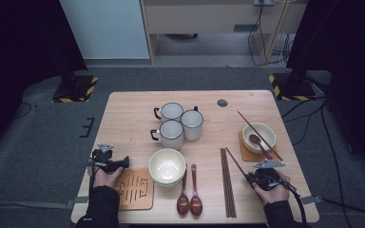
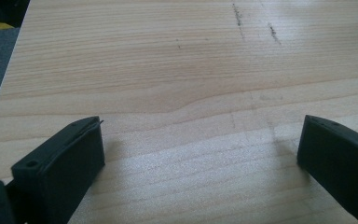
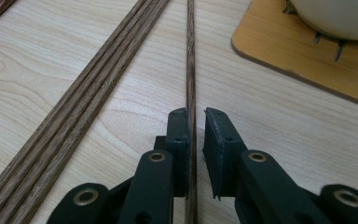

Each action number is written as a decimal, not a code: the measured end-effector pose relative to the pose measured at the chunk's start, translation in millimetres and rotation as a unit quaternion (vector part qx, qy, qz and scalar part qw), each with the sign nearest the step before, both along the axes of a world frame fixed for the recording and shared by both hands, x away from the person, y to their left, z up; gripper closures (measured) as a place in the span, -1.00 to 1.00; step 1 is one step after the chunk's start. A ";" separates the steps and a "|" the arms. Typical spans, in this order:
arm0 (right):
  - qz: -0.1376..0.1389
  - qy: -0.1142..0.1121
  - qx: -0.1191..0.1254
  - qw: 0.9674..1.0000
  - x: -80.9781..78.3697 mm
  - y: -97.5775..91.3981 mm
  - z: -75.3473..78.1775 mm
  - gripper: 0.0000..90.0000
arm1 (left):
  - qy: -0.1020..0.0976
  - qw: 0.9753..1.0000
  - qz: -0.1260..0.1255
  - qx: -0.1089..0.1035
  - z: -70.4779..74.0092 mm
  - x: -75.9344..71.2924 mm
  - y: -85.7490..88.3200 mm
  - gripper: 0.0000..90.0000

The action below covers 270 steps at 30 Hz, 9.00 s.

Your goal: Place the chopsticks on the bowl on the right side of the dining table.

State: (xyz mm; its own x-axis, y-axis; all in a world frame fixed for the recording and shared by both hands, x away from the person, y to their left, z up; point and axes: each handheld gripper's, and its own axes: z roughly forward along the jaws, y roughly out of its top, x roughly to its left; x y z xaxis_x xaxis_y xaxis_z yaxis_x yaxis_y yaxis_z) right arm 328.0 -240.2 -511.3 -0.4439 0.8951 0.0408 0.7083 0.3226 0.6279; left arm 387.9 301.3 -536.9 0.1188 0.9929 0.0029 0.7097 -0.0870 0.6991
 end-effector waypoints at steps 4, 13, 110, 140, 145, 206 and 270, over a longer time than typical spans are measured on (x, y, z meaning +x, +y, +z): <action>0.002 0.004 -0.002 1.000 0.3 1.1 -1.5 0.82 | 0.000 1.000 0.000 0.000 0.0 0.0 0.0 -1.00; 0.002 0.006 -0.014 1.000 1.6 4.4 -5.0 0.87 | 0.000 1.000 0.000 0.000 0.0 0.0 0.0 -1.00; -0.007 -0.146 0.107 0.983 29.2 -58.0 128.2 0.89 | 0.000 1.000 0.000 0.000 0.0 0.0 0.0 -1.00; 0.012 -0.134 0.079 0.988 80.6 -81.9 127.0 0.89 | 0.000 1.000 0.000 0.000 0.0 0.0 0.0 -1.00; 0.007 -0.127 0.075 0.989 86.6 -85.2 122.2 0.89 | 0.000 1.000 0.000 0.000 0.0 0.0 0.0 -1.00; 0.007 -0.061 0.038 0.997 122.5 -86.1 56.2 0.89 | 0.000 1.000 0.000 0.000 0.0 0.0 0.0 -1.00; 0.020 -0.062 0.037 0.997 127.9 -68.3 53.6 0.31 | 0.000 1.000 0.000 0.000 0.0 0.0 0.0 -1.00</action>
State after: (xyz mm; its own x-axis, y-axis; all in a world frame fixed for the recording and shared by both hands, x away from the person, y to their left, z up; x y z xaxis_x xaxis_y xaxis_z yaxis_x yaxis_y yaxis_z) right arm 455.9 -308.5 -457.8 -0.4857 0.8728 0.0482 0.6109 0.2995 0.7328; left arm 387.9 301.3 -537.0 0.1187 0.9929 0.0031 0.7096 -0.0870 0.6992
